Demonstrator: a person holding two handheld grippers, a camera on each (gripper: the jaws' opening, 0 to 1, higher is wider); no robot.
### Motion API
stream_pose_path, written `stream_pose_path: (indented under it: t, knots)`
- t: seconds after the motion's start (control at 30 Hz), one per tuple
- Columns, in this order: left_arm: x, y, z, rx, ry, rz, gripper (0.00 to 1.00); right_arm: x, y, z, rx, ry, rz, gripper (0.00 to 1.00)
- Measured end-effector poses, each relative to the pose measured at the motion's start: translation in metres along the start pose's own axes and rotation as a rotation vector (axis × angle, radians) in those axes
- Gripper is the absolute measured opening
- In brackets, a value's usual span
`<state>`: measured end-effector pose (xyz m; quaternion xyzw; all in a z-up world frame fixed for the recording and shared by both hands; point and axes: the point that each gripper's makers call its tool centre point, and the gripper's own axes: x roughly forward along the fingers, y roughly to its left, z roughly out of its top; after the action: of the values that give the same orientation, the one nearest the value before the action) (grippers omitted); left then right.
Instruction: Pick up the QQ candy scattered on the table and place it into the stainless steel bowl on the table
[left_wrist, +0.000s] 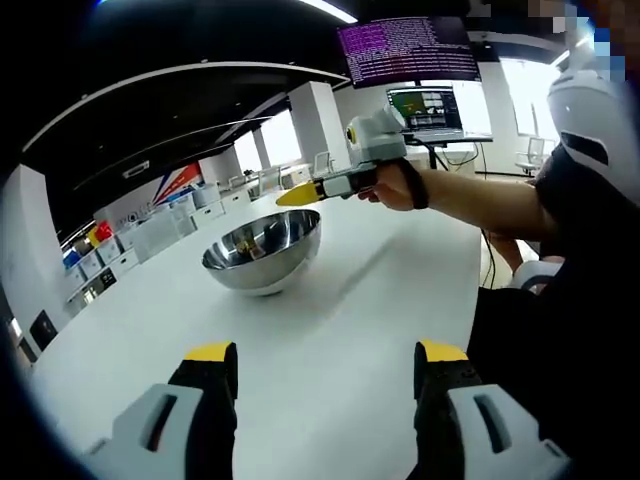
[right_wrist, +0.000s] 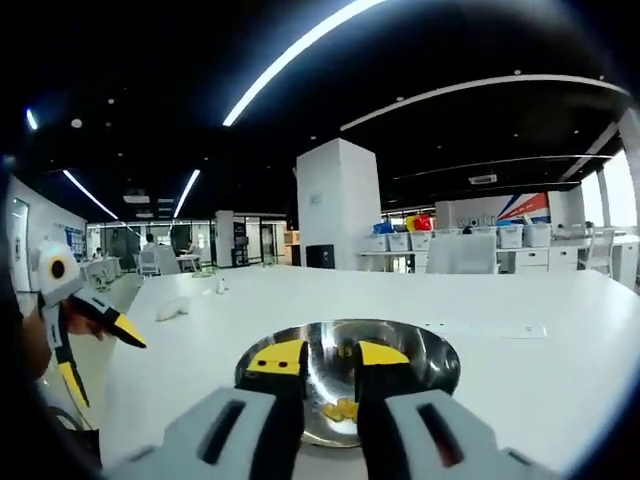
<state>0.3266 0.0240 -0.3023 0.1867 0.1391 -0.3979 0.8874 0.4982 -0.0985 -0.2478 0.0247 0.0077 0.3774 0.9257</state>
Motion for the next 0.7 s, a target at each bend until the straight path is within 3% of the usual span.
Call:
stream_pose_path:
  t: [0.37, 0.7]
  knots:
    - [0.006, 0.012, 0.000, -0.031, -0.017, 0.012, 0.73, -0.018, -0.004, 0.010, 0.013, -0.049, 0.004, 0.26]
    - [0.018, 0.036, 0.029, -0.027, -0.110, 0.003, 0.76, -0.033, -0.018, 0.029, -0.022, -0.075, -0.021, 0.29]
